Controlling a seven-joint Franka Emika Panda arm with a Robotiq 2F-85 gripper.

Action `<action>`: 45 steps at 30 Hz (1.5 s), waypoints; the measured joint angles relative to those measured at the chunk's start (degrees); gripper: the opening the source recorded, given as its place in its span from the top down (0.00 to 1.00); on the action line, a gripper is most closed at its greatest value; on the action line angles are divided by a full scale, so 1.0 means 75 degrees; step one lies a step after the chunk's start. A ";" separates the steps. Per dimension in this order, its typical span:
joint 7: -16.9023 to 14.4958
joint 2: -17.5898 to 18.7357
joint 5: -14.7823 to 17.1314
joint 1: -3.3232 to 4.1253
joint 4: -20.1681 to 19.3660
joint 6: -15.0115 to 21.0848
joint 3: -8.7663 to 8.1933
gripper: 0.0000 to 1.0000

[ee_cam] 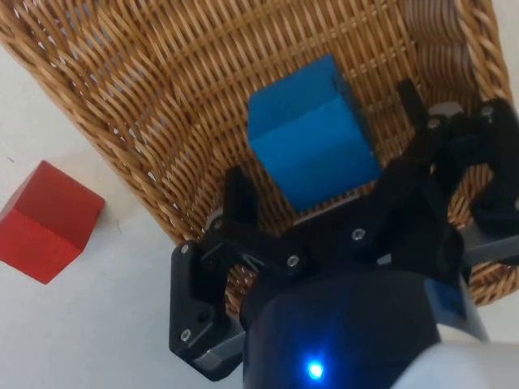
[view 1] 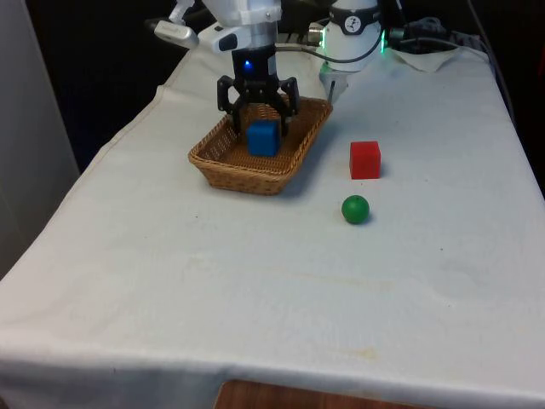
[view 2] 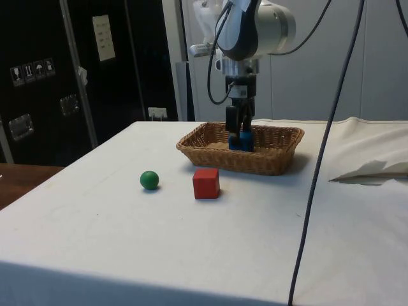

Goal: Place all non-red objects into the basket.

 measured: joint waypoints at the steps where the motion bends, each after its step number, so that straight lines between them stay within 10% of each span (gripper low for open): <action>1: 0.0000 0.0000 0.0000 0.0000 0.0000 0.0000 0.0000 0.00; 26: 0.0604 -0.1337 -0.0817 0.0214 -0.0160 -0.1016 0.0053 0.00; 45: 0.0856 -0.1780 -0.1100 0.0306 0.0504 -0.2261 0.0550 0.00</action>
